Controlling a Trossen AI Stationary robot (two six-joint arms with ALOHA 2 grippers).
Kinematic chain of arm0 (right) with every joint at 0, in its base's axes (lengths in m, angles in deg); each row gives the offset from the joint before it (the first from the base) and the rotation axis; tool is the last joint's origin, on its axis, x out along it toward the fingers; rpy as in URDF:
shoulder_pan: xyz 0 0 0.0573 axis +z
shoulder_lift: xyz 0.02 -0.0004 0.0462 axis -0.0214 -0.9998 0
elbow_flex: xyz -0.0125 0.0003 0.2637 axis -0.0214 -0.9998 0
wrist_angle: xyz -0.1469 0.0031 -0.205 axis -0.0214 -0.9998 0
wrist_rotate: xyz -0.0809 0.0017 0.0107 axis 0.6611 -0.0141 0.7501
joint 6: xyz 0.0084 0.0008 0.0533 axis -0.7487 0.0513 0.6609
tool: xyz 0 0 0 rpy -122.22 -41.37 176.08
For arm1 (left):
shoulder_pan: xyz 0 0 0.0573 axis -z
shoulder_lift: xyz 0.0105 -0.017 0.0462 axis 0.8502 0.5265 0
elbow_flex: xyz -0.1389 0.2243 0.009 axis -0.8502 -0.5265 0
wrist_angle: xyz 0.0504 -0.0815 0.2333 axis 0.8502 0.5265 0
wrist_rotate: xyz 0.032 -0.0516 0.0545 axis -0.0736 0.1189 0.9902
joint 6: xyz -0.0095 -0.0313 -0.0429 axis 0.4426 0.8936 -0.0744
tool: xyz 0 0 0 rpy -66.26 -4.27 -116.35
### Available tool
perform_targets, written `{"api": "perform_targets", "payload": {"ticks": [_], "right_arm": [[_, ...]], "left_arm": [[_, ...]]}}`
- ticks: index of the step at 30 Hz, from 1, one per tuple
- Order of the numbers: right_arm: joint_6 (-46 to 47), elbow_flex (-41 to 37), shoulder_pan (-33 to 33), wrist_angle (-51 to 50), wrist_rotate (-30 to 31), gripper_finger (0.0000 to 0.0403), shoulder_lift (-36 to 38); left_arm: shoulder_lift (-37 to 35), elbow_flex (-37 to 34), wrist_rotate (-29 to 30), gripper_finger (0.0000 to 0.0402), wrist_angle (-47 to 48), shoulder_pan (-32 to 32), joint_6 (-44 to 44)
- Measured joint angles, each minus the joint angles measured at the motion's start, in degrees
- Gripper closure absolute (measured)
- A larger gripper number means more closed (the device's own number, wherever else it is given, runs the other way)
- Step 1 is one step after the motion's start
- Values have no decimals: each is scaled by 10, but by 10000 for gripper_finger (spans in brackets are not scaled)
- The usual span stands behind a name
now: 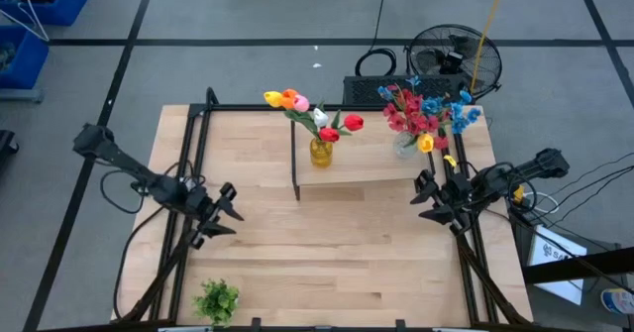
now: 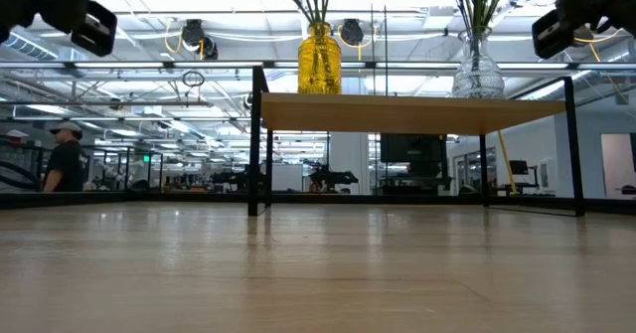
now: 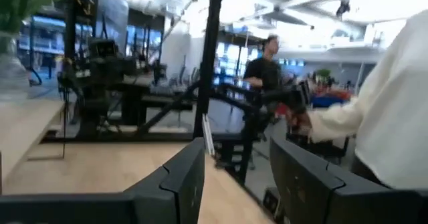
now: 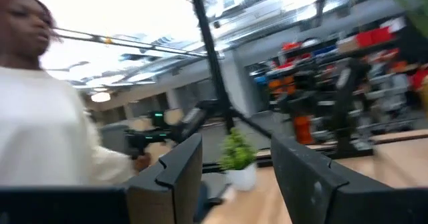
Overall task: Pick and place flowers into a vace then onto a shelf
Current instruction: Return to Home Position
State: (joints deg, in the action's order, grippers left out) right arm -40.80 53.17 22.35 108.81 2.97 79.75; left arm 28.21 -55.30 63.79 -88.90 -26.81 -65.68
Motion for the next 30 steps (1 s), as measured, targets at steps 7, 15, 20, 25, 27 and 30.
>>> {"api": "perform_targets", "payload": {"ticks": [7, 15, 20, 25, 27, 30], "right_arm": [[9, 0, 0, 12, -125, 234, 2], [34, 0, 0, -54, -132, 234, 5], [61, 0, 0, -73, -173, 234, 5], [62, 0, 0, -74, -192, 234, 5], [62, 0, 0, -74, -192, 234, 5], [62, 0, 0, -74, -192, 234, 5]], "left_arm": [[-89, 0, -29, 229, 113, -34, -14], [-229, 2, -31, 229, 237, -83, -23], [-296, 19, -10, 229, 317, -99, -40], [-292, 18, 38, 229, 360, -105, -21], [-285, 18, 40, 229, 390, -105, -7], [-276, 18, 41, 229, 399, -105, 4]]}}
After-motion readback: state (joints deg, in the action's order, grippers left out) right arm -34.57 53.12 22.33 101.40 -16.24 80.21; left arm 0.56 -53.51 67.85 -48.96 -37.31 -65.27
